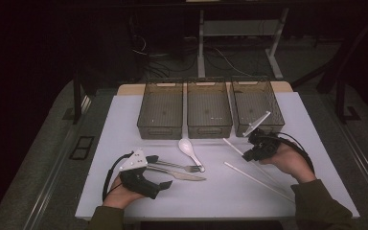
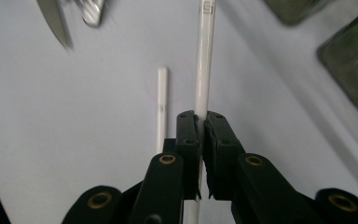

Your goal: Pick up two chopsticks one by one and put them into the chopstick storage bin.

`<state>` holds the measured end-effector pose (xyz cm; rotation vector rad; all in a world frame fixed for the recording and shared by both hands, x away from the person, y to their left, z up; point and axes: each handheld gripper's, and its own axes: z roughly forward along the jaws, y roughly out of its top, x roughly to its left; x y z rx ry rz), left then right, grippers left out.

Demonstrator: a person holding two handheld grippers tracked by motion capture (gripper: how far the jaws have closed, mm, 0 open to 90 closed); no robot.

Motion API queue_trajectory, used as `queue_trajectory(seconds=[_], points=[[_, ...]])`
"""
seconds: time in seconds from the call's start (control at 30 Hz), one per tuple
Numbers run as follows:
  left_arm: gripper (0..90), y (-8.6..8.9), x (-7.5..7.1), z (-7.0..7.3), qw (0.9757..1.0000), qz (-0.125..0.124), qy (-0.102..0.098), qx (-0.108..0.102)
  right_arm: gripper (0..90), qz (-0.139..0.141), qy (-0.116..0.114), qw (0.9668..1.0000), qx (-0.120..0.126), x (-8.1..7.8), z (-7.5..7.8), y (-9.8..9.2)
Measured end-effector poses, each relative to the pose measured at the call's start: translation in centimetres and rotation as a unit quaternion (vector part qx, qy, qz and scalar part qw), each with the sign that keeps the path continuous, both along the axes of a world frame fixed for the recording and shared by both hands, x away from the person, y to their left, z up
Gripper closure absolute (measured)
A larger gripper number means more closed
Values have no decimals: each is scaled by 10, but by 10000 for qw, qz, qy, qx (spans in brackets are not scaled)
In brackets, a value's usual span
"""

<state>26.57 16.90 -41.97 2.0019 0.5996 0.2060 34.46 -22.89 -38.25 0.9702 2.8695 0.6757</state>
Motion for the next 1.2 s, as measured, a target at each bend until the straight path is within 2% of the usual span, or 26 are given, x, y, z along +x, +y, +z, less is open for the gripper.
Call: queue_trajectory(seconds=[0.1,0.17,0.2,0.23,0.3,0.33,0.47,0.5,0.6,0.67,0.77,0.87,0.93,0.97,1.07,1.1,1.17,1.2], points=[[0,0,0,0,10000,5,4,-12,848,-93,-233,9986,460,2,12,-7],[0,-1,0,0,10000,0,6,-11,848,-149,-300,9974,637,3,17,-9],[0,-1,0,-1,10000,3,3,-13,848,-149,-300,9974,637,3,17,-9],[0,-1,0,-1,10000,3,2,-15,848,-204,-374,9956,836,6,21,-11],[0,-2,0,-1,10000,16,-5,-27,848,-243,-403,9948,907,8,24,-11],[0,-2,0,-1,10000,21,-9,-12,848,-330,-516,9933,980,12,29,-10],[0,-1,1,-2,10000,42,-53,-6,848,-444,-608,9899,1203,20,44,-7],[0,-1,1,-2,10000,47,-65,-25,848,-444,-608,9899,1203,20,44,-7],[0,-2,0,-1,10000,37,-78,-50,849,-563,-736,9862,1373,30,59,0],[0,-3,0,-1,10000,9,-86,-35,849,-583,-729,9857,1404,32,62,1],[0,-4,0,-2,9999,-29,-110,-21,849,-617,-801,9834,1505,41,75,12],[0,-5,0,-2,9999,-25,-104,-9,849,-629,-821,9826,1541,45,80,17],[0,-5,1,-3,9999,-33,-105,10,849,-646,-871,9805,1639,52,88,28],[0,-4,1,-3,9999,-30,-97,-11,849,-646,-871,9805,1639,52,88,28],[0,-4,2,-3,9999,-48,-93,-14,849,-653,-962,9769,1794,62,97,43],[0,-4,2,-3,9999,-53,-103,-5,849,-653,-962,9769,1794,62,97,43],[0,-4,2,-3,9999,-66,-115,-12,849,-675,-998,9739,1924,71,101,53],[0,-4,2,-3,9999,-73,-123,-8,849,-675,-998,9739,1924,71,101,53]])
